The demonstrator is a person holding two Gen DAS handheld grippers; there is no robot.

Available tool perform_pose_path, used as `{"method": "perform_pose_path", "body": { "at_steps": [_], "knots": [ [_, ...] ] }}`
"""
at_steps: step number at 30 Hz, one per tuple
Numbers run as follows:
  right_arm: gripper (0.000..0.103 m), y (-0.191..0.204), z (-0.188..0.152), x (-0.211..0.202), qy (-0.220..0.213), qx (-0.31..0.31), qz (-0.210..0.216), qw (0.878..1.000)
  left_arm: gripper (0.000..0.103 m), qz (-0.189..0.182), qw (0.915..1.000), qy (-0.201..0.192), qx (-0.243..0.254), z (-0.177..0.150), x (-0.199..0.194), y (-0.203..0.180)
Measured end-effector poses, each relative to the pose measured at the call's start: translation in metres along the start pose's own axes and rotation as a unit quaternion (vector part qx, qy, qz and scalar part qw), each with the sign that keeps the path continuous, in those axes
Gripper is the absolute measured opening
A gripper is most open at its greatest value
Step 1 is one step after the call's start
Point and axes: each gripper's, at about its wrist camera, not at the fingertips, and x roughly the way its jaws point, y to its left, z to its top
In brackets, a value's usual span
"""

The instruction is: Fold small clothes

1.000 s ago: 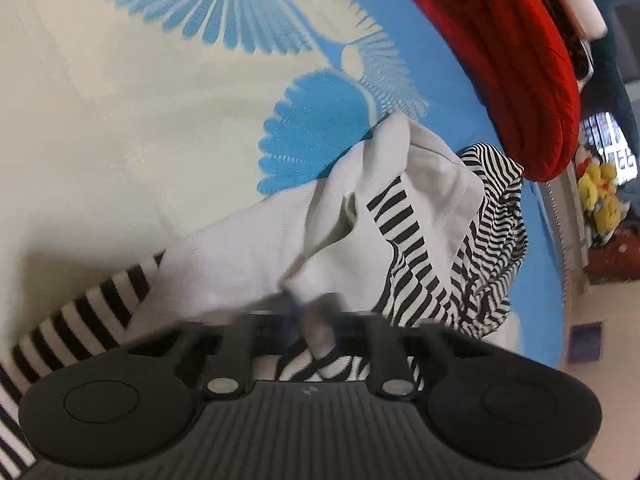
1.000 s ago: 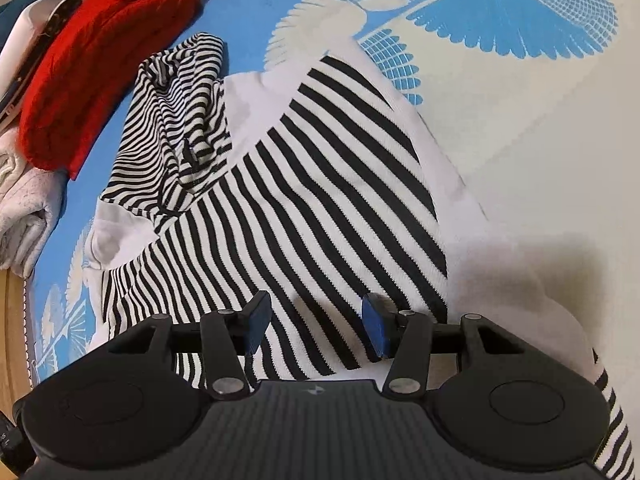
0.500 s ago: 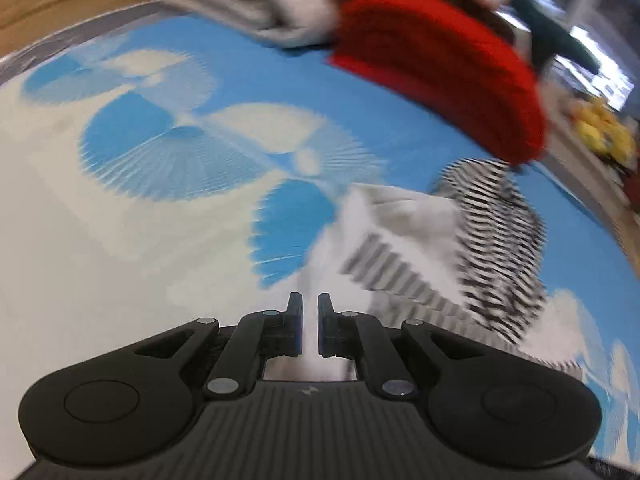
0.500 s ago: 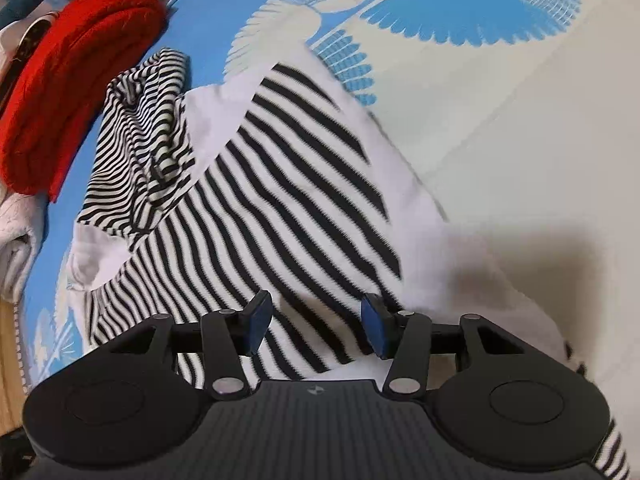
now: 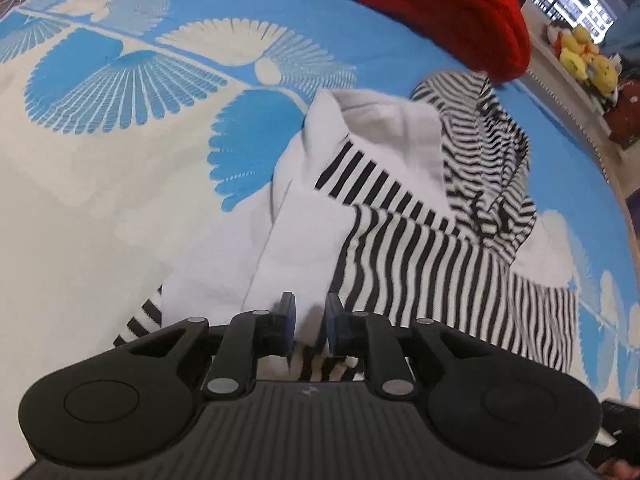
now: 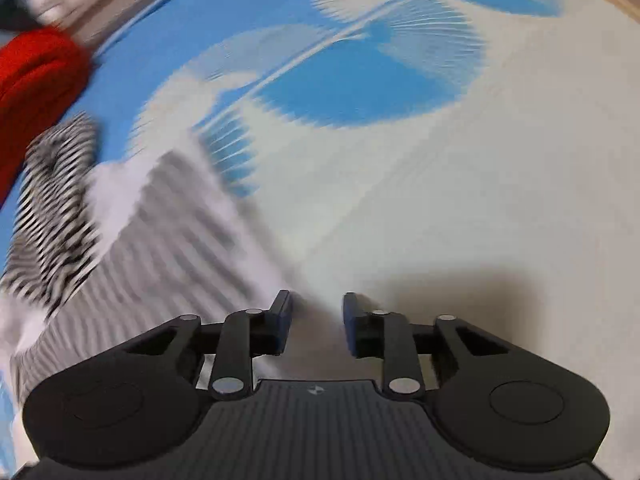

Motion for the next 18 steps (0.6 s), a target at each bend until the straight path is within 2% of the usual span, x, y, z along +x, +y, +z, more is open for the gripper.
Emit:
{"method": "perform_pose_path", "body": {
  "at_steps": [2, 3, 5, 6, 8, 10, 11, 14, 16, 18],
  "knots": [
    [0.031, -0.004, 0.003, -0.010, -0.015, 0.015, 0.033, 0.999, 0.016, 0.002, 0.9999, 0.014, -0.007, -0.001, 0.007, 0.004],
    [0.033, 0.002, 0.002, -0.019, -0.032, -0.001, 0.056, 0.998, 0.016, 0.003, 0.9997, 0.023, -0.013, -0.001, 0.011, 0.006],
    [0.054, 0.022, -0.006, -0.030, -0.049, -0.060, 0.098, 0.992, 0.016, 0.004, 0.9986, 0.044, -0.029, -0.006, 0.021, 0.011],
    [0.057, 0.030, -0.010, -0.031, -0.040, -0.089, 0.120, 0.988, 0.016, 0.006, 0.9981, 0.051, -0.033, -0.008, 0.024, 0.014],
    [0.062, 0.044, -0.021, -0.020, 0.012, -0.134, 0.146, 0.980, 0.016, 0.007, 0.9979, 0.054, -0.035, -0.008, 0.025, 0.016],
    [0.062, 0.049, -0.032, 0.000, 0.078, -0.151, 0.126, 0.977, 0.016, 0.007, 0.9990, 0.036, -0.024, -0.006, 0.015, 0.010],
    [0.062, 0.046, -0.036, 0.007, 0.094, -0.148, 0.116, 0.978, 0.017, 0.005, 0.9997, 0.023, -0.012, -0.005, 0.010, 0.006],
    [0.062, 0.046, -0.036, 0.003, 0.087, -0.155, 0.117, 0.977, 0.028, 0.001, 0.9995, -0.009, 0.029, -0.003, -0.001, -0.008],
    [0.064, 0.046, -0.033, -0.007, 0.071, -0.161, 0.118, 0.977, 0.030, 0.007, 0.9994, 0.005, 0.034, -0.007, 0.006, -0.009],
    [0.065, 0.045, -0.031, -0.017, 0.056, -0.172, 0.114, 0.977, 0.030, 0.020, 0.9980, 0.053, 0.029, -0.012, 0.022, -0.002]
  ]
}}
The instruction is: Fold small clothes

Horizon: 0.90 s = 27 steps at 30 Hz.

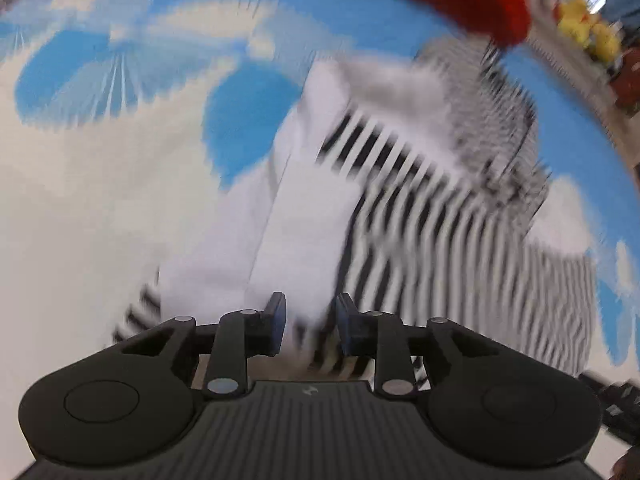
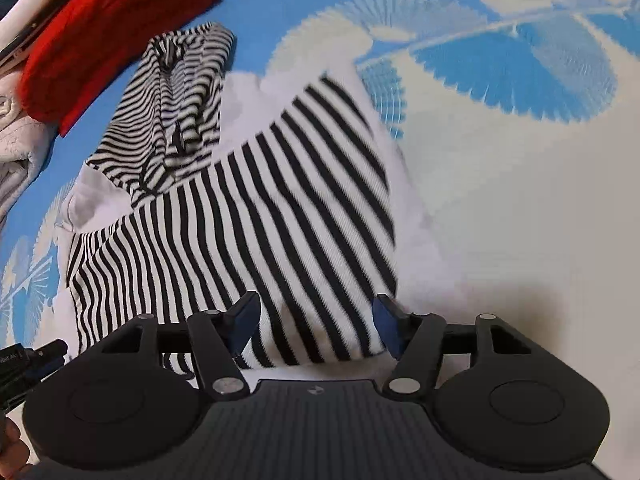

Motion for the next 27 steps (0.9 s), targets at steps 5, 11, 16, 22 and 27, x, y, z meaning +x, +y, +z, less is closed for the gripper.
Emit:
{"method": "perform_pose_path", "body": {
  "at_steps": [5, 11, 16, 22, 27],
  "knots": [
    [0.066, -0.009, 0.005, -0.014, -0.009, 0.001, -0.012, 1.000, 0.030, 0.010, 0.9995, -0.029, 0.010, 0.002, -0.021, -0.006],
    [0.066, 0.000, 0.008, -0.039, -0.061, -0.055, -0.033, 0.996, 0.030, -0.012, 0.9915, -0.127, 0.028, 0.004, -0.065, -0.029],
    [0.066, 0.009, 0.010, -0.055, -0.098, -0.112, -0.062, 0.987, 0.030, -0.003, 0.9810, -0.185, 0.059, 0.011, -0.097, -0.056],
    [0.065, 0.006, 0.012, -0.067, -0.130, -0.143, -0.091, 0.977, 0.030, 0.008, 0.9667, -0.223, 0.124, 0.038, -0.119, -0.106],
    [0.063, -0.005, 0.016, -0.066, -0.130, -0.136, -0.093, 0.978, 0.011, -0.005, 0.9616, -0.219, 0.166, 0.101, -0.085, -0.156]
  ]
}}
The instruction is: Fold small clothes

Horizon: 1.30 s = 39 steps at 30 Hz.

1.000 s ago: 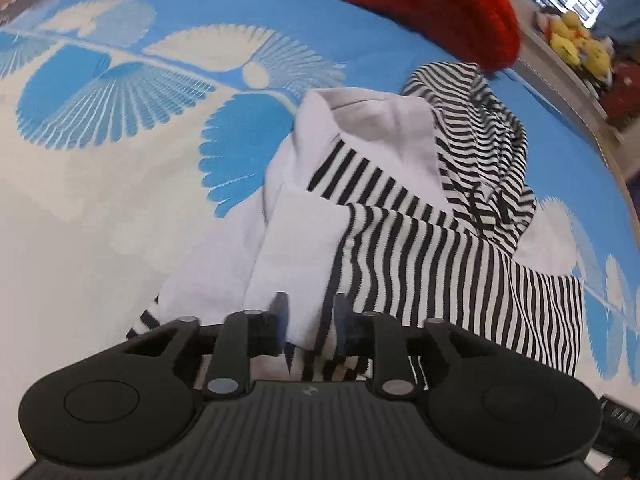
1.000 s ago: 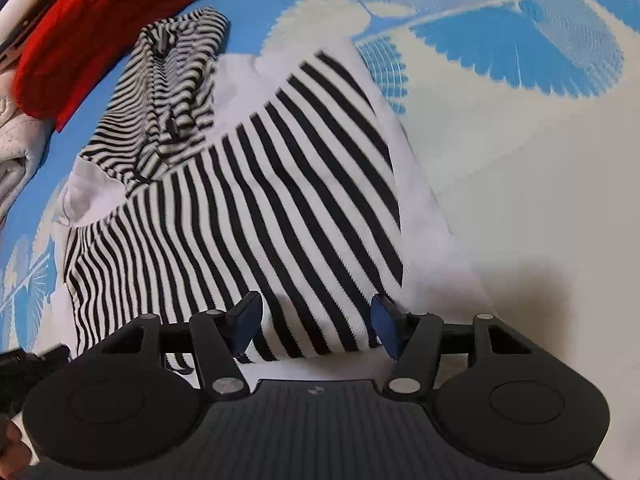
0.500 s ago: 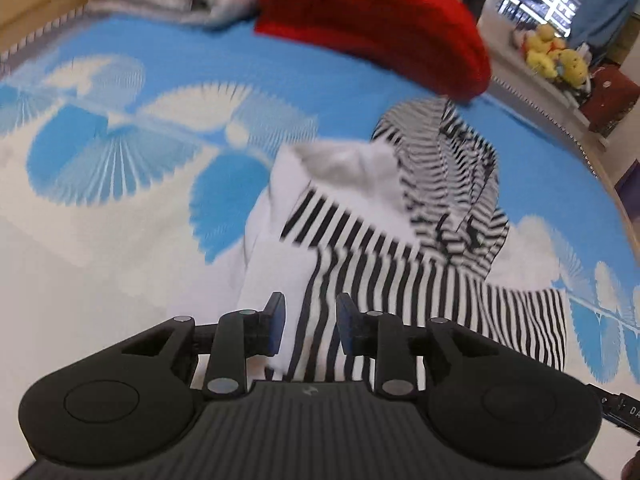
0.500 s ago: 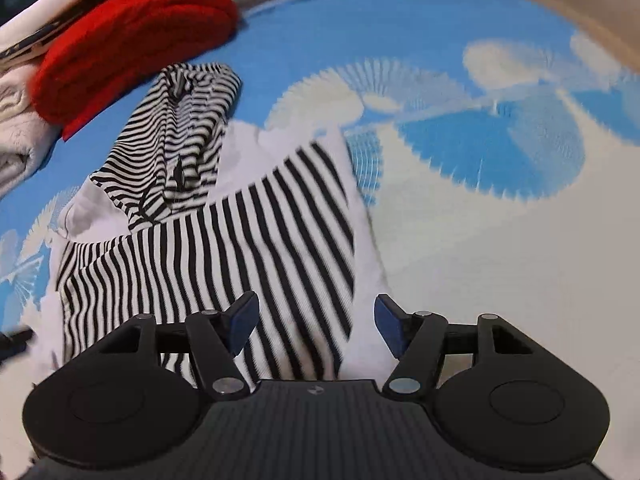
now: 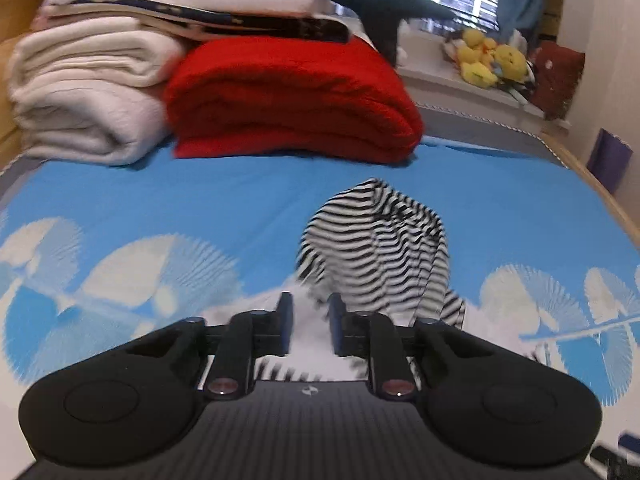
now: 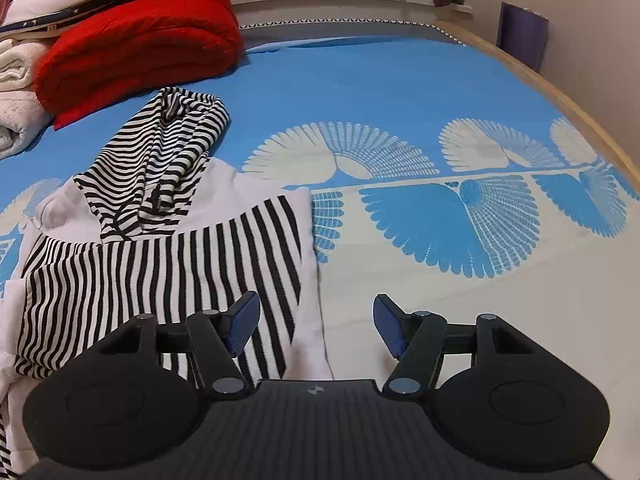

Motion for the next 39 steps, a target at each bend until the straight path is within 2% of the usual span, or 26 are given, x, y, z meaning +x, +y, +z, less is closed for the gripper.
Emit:
{"method": "perform_pose_path", "body": {
  "at_steps": [3, 5, 11, 13, 14, 16, 17, 18, 20, 21, 23, 25, 26, 27, 28, 31, 34, 36, 37, 39],
  "knots": [
    [0.057, -0.007, 0.001, 0.001, -0.006, 0.006, -0.010, 1.000, 0.005, -0.005, 0.9994, 0.028, 0.021, 0.027, 0.061, -0.015],
    [0.050, -0.013, 0.003, 0.002, -0.012, 0.012, -0.021, 1.000, 0.004, -0.015, 0.9983, 0.046, 0.032, 0.041, 0.103, -0.023],
    [0.047, -0.028, 0.006, 0.011, -0.009, 0.027, -0.039, 0.999, 0.005, -0.016, 0.9974, 0.048, 0.052, 0.086, 0.213, -0.045],
    [0.047, -0.028, 0.006, 0.013, -0.009, 0.025, -0.042, 0.999, 0.013, -0.016, 0.9964, 0.064, 0.053, 0.095, 0.251, -0.049],
    [0.047, -0.026, 0.006, 0.015, -0.008, 0.021, -0.042, 0.999, 0.021, -0.015, 0.9956, 0.073, 0.056, 0.098, 0.268, -0.051],
    [0.046, -0.021, 0.003, 0.020, -0.002, 0.011, -0.037, 0.999, 0.041, 0.003, 0.9959, 0.069, 0.058, 0.106, 0.295, -0.050],
    [0.046, -0.019, 0.002, 0.022, 0.001, 0.005, -0.036, 0.999, 0.058, 0.016, 0.9960, 0.068, 0.055, 0.110, 0.306, -0.049],
    [0.046, -0.016, 0.001, 0.024, 0.002, -0.003, -0.037, 0.999, 0.064, 0.029, 0.9957, 0.072, 0.051, 0.113, 0.319, -0.046],
    [0.046, -0.015, 0.000, 0.026, 0.006, -0.008, -0.039, 0.999, 0.064, 0.054, 0.9940, 0.084, 0.044, 0.117, 0.339, -0.042],
    [0.046, -0.015, 0.000, 0.028, 0.010, -0.002, -0.037, 0.999, 0.064, 0.054, 0.9940, 0.087, 0.039, 0.119, 0.346, -0.042],
    [0.046, -0.017, 0.000, 0.031, 0.018, 0.010, -0.032, 0.999, 0.063, 0.032, 0.9947, 0.092, 0.032, 0.121, 0.356, -0.041],
    [0.046, -0.015, 0.000, 0.032, 0.019, 0.011, -0.033, 0.999, 0.057, 0.009, 0.9942, 0.102, 0.033, 0.119, 0.361, -0.040],
    [0.046, -0.013, 0.000, 0.032, 0.018, 0.009, -0.033, 0.999, 0.037, -0.003, 0.9936, 0.107, 0.035, 0.117, 0.361, -0.041],
    [0.046, -0.012, 0.000, 0.032, 0.017, 0.008, -0.033, 0.999, 0.002, -0.021, 0.9925, 0.112, 0.044, 0.115, 0.358, -0.043],
    [0.046, -0.011, 0.001, 0.032, 0.017, 0.009, -0.032, 0.999, 0.004, -0.035, 0.9914, 0.104, 0.071, 0.112, 0.350, -0.047],
    [0.046, -0.012, 0.003, 0.030, 0.019, 0.020, -0.030, 0.999, 0.003, -0.030, 0.9895, 0.038, 0.136, 0.107, 0.308, -0.052],
    [0.046, -0.013, 0.007, 0.021, 0.012, 0.035, -0.018, 0.999, 0.003, -0.082, 0.9878, -0.014, 0.132, 0.095, 0.233, -0.044],
    [0.046, -0.014, 0.007, 0.015, 0.008, 0.045, -0.008, 0.999, 0.003, -0.131, 0.9759, -0.049, 0.167, 0.069, 0.165, -0.046],
    [0.046, -0.015, 0.008, 0.013, 0.007, 0.048, -0.007, 0.999, 0.003, -0.163, 0.9663, -0.058, 0.190, 0.046, 0.122, -0.046],
    [0.046, -0.019, 0.011, 0.009, 0.004, 0.063, -0.003, 0.998, 0.003, -0.205, 0.9525, -0.050, 0.220, -0.003, 0.058, -0.043]
  ]
}}
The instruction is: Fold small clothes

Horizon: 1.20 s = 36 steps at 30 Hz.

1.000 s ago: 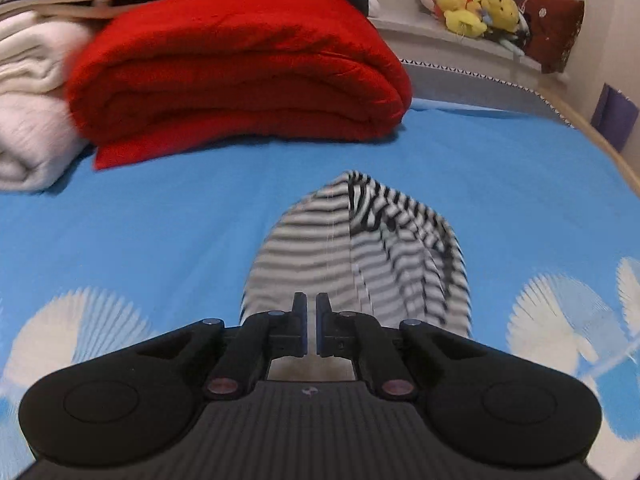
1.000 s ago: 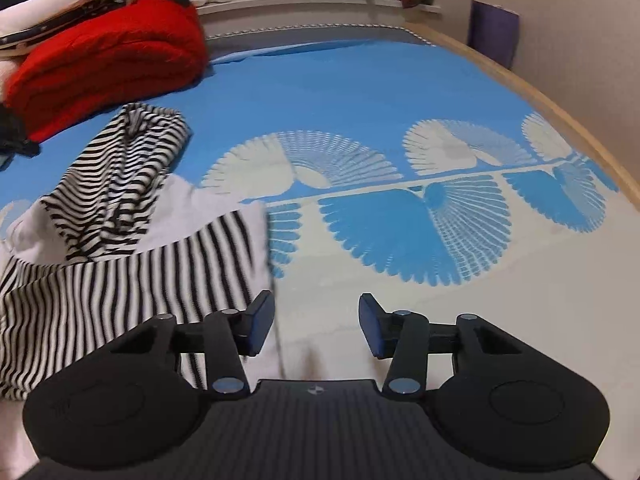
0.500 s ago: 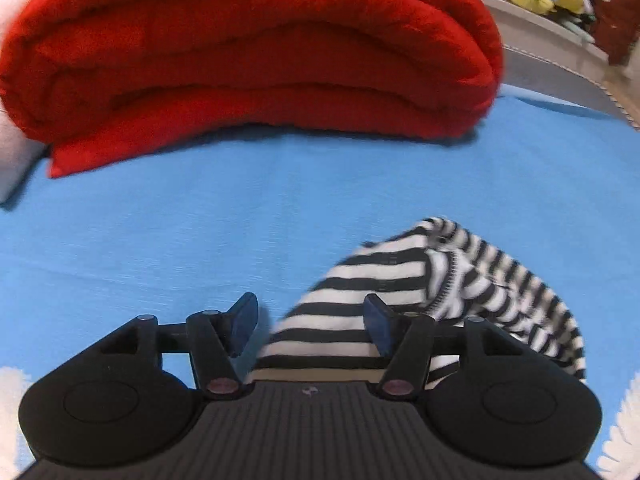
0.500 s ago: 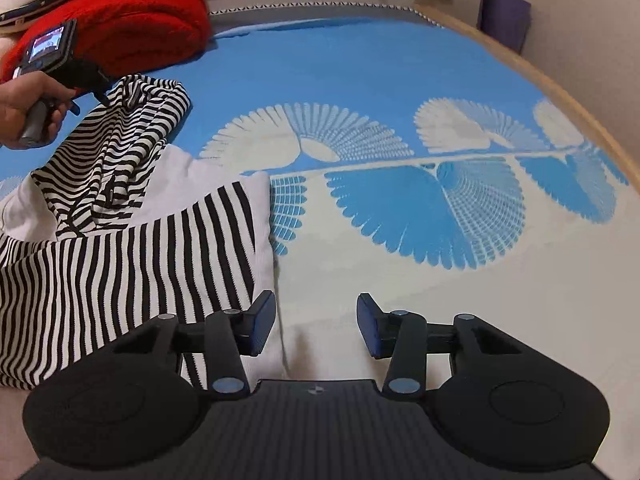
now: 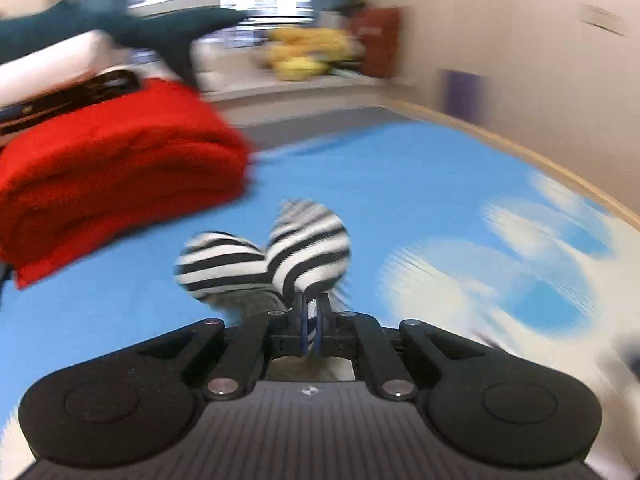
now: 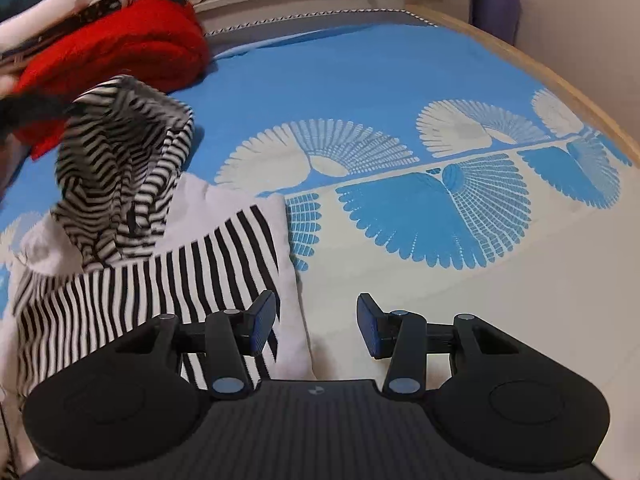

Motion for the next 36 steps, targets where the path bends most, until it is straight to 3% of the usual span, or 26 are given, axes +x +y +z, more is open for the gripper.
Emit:
{"method": "perform_pose_path", "body": {
  "at_steps": [2, 5, 7, 9, 10, 13, 15, 17, 23, 27, 28, 31, 33, 34, 36],
  "knots": [
    [0.046, -0.004, 0.004, -0.008, -0.010, 0.021, 0.006, 1.000, 0.004, -0.052, 0.9981, 0.030, 0.015, -0.046, -0.058, -0.040],
    [0.046, -0.011, 0.010, -0.023, -0.037, 0.055, 0.012, 0.998, 0.007, -0.106, 0.9855, 0.132, -0.007, -0.113, -0.122, -0.078],
    [0.046, -0.015, 0.011, -0.032, -0.053, 0.077, 0.019, 0.995, 0.010, -0.096, 0.9805, 0.166, -0.042, -0.134, -0.148, -0.081],
    [0.047, -0.016, 0.010, -0.036, -0.056, 0.088, 0.024, 0.994, 0.011, -0.052, 0.9769, 0.164, -0.126, -0.137, -0.167, -0.067],
    [0.047, -0.015, 0.010, -0.038, -0.056, 0.091, 0.031, 0.994, 0.011, -0.029, 0.9695, 0.156, -0.187, -0.135, -0.172, -0.055],
    [0.047, -0.008, 0.007, -0.040, -0.060, 0.083, 0.047, 0.994, 0.014, 0.026, 0.9334, 0.116, -0.339, -0.136, -0.176, -0.021],
    [0.047, -0.003, 0.005, -0.037, -0.051, 0.086, 0.065, 0.993, 0.018, 0.054, 0.9191, 0.103, -0.376, -0.140, -0.162, -0.008],
    [0.047, 0.001, 0.002, -0.030, -0.032, 0.096, 0.090, 0.991, 0.019, 0.093, 0.8949, 0.150, -0.410, -0.146, -0.135, -0.004],
    [0.047, 0.014, -0.013, 0.006, 0.080, 0.133, 0.188, 0.970, 0.022, 0.059, 0.8461, 0.203, -0.489, -0.173, -0.076, 0.022],
    [0.047, 0.033, -0.022, 0.027, 0.130, 0.099, 0.182, 0.970, 0.025, 0.049, 0.8003, 0.204, -0.562, -0.193, -0.081, 0.024],
    [0.047, 0.037, -0.024, 0.031, 0.138, 0.090, 0.179, 0.970, 0.026, 0.050, 0.7931, 0.202, -0.572, -0.196, -0.080, 0.028],
    [0.047, 0.048, -0.030, 0.042, 0.158, 0.078, 0.174, 0.969, 0.029, 0.054, 0.7876, 0.204, -0.579, -0.204, -0.088, 0.024],
    [0.047, 0.055, -0.036, 0.048, 0.168, 0.067, 0.170, 0.969, 0.028, 0.049, 0.7712, 0.197, -0.603, -0.212, -0.092, 0.026],
    [0.047, 0.059, -0.039, 0.048, 0.170, 0.062, 0.169, 0.969, 0.028, 0.046, 0.7671, 0.191, -0.611, -0.214, -0.097, 0.027],
    [0.047, 0.064, -0.039, 0.050, 0.173, 0.055, 0.168, 0.969, 0.029, 0.042, 0.7680, 0.181, -0.613, -0.213, -0.099, 0.029]
  ]
}}
